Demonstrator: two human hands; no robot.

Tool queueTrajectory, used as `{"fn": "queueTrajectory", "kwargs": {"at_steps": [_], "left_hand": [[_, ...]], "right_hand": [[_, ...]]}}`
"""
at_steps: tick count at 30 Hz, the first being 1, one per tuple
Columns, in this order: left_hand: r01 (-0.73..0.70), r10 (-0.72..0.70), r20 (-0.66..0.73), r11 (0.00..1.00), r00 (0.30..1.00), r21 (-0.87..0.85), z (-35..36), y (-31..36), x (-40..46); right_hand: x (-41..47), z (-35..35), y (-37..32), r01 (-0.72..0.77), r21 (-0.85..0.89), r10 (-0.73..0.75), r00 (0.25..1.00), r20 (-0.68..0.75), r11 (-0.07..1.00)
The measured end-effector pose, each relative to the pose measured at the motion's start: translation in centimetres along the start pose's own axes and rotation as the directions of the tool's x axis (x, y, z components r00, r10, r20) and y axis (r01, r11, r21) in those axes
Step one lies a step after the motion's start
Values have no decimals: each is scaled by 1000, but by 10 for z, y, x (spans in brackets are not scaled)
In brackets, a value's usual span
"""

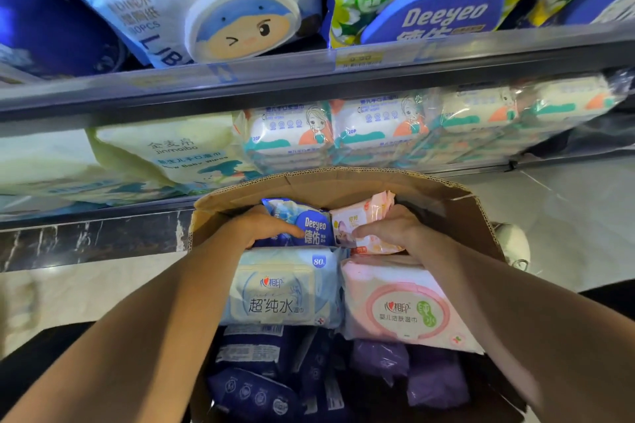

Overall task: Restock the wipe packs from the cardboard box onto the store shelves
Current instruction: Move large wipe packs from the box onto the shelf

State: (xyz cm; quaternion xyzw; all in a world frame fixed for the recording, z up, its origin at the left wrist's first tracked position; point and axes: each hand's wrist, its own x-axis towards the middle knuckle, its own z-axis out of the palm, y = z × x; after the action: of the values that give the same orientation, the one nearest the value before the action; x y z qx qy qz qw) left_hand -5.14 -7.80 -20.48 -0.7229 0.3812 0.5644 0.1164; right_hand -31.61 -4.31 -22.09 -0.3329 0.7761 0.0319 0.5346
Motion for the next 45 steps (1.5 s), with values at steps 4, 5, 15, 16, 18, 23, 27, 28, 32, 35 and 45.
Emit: {"fn": "queueTrajectory", "kwargs": {"at_steps": [4,5,15,16,18,23,27,28,32,35,45], "left_hand": [[-69,71,-62,997,995,42,-9,10,-39],[-79,81,-60,996,995,34,-13,12,-50],[-375,364,-174,927,915,-29,-37,22,-174],[-400,383,-200,915,902,-50,-38,21,-190],[-456,430,-243,888,869,-56,-40,18,-215],[-576,503,-352,805,789,-140,-42,13,-271],[-660,533,-429,714,729,-234,-42,11,-309],[-673,535,-445,696,718,-249,-43,12,-318],[-752,600,-474,608,645,-253,-43,24,-358],[-800,634,-498,541,591,-261,-49,35,-383],[-912,711,-572,327,410,-246,-78,105,-453]], "right_hand": [[-35,-14,-9,45,-133,-55,996,-68,990],[-45,-20,-10,55,-130,-65,995,-73,990],[-168,-92,1,257,67,-245,957,-153,964],[-183,-98,4,277,82,-261,952,-159,957],[-211,-107,8,319,118,-292,935,-201,941],[-272,-131,10,438,210,-374,883,-286,874],[-317,-151,11,562,193,-464,797,-386,804],[-327,-156,11,593,200,-488,776,-400,780],[-364,-173,13,693,252,-530,694,-488,676],[-385,-187,11,746,298,-524,643,-559,596],[-427,-235,4,831,422,-506,556,-660,363]]}}
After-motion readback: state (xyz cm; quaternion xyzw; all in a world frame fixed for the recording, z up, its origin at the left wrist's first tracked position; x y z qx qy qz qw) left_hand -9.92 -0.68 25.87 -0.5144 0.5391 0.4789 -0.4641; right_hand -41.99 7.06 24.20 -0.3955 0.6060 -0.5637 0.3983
